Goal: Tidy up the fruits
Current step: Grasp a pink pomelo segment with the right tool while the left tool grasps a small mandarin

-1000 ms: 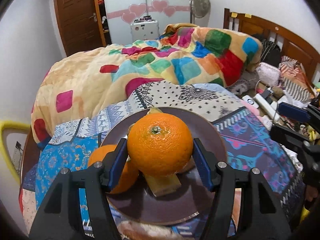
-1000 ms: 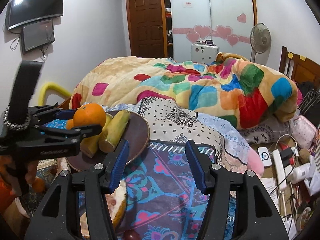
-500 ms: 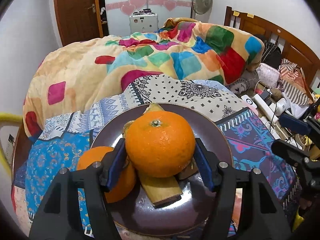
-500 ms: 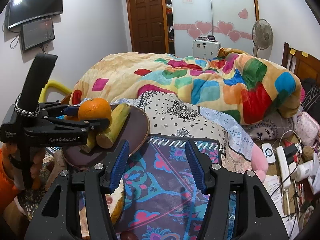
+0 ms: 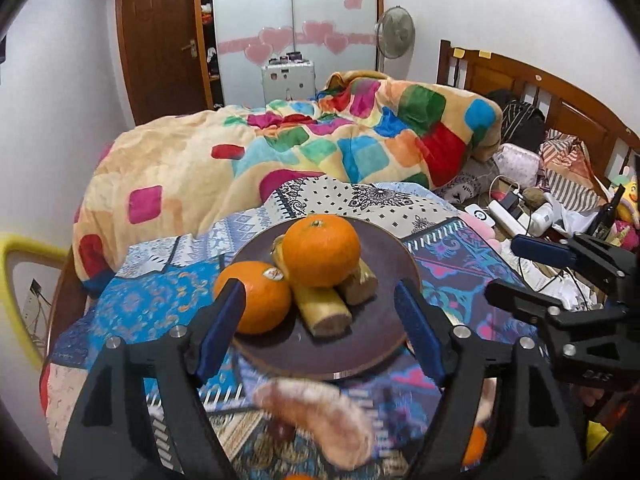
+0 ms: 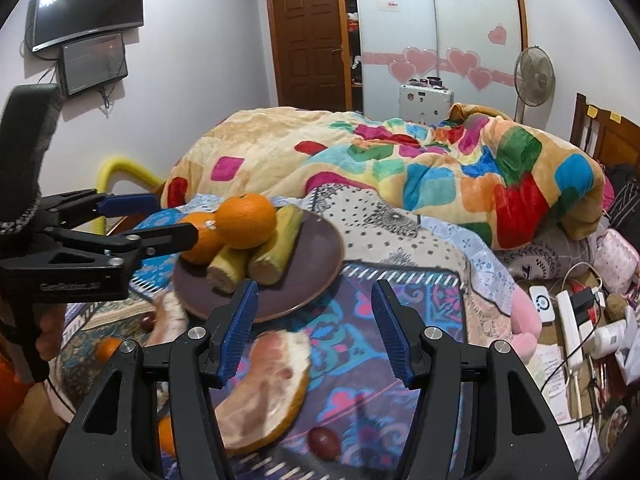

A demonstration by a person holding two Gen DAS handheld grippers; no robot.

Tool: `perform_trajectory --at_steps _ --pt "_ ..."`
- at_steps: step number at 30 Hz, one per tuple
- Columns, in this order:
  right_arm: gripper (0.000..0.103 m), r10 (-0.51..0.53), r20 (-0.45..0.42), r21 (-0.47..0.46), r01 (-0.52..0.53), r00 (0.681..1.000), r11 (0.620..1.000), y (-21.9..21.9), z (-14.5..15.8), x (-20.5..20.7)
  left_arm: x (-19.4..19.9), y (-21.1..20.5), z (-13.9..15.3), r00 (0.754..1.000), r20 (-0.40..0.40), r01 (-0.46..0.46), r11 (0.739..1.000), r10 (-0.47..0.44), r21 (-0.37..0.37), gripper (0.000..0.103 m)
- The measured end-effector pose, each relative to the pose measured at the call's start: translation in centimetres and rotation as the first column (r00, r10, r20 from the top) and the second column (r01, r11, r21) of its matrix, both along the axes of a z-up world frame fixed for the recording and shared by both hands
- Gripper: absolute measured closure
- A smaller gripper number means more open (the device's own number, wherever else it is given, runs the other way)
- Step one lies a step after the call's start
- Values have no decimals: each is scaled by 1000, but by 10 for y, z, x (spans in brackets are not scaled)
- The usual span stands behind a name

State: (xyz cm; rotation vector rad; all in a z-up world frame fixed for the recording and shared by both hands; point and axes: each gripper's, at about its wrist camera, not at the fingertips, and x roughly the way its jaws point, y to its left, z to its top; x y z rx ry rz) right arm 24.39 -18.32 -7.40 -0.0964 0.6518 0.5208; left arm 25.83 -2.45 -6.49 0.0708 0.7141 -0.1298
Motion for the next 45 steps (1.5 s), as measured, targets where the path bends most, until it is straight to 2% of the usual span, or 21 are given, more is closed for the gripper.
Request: perform_trajectory --at_steps 5,12,18,23,26,29,33,35,40,45 --pt "44 3 -24 -7 -3 1000 1000 5 -6 -12 -30 9 1 1000 14 -10 1000 10 1 22" --pt "43 -14 -86 1 14 996 1000 2 -27 -18 -59 26 -19 999 -1 -40 999 40 -20 20" --pt "43 -18 -131 -40 13 991 999 9 -47 -14 -59 38 -44 997 -50 -63 998 61 -30 20" --pt "43 5 -157 -98 -21 988 995 23 -62 -8 -58 38 -56 996 -65 -54 998 53 -27 20" --pt "43 33 -188 -102 -53 982 993 29 -69 -4 -57 37 -62 996 -78 -42 998 39 -35 20" --pt "47 40 -188 -108 -61 981 992 30 -68 -3 -57 35 -66 996 -90 -28 999 24 -46 20" --pt "54 48 -188 -92 -66 981 994 27 -67 -2 -58 28 -68 995 -99 -12 999 8 -38 31" --pt "55 43 -184 -90 -61 982 994 25 -66 -4 -61 25 -68 995 -99 0 999 -4 -35 33" --pt "71 26 -171 -43 -34 985 998 17 -57 -3 -72 26 -66 996 -92 9 999 -12 -35 34" --pt "71 26 -183 -53 -36 983 998 16 -55 -2 -87 32 -73 994 -109 1 999 -5 -34 34"
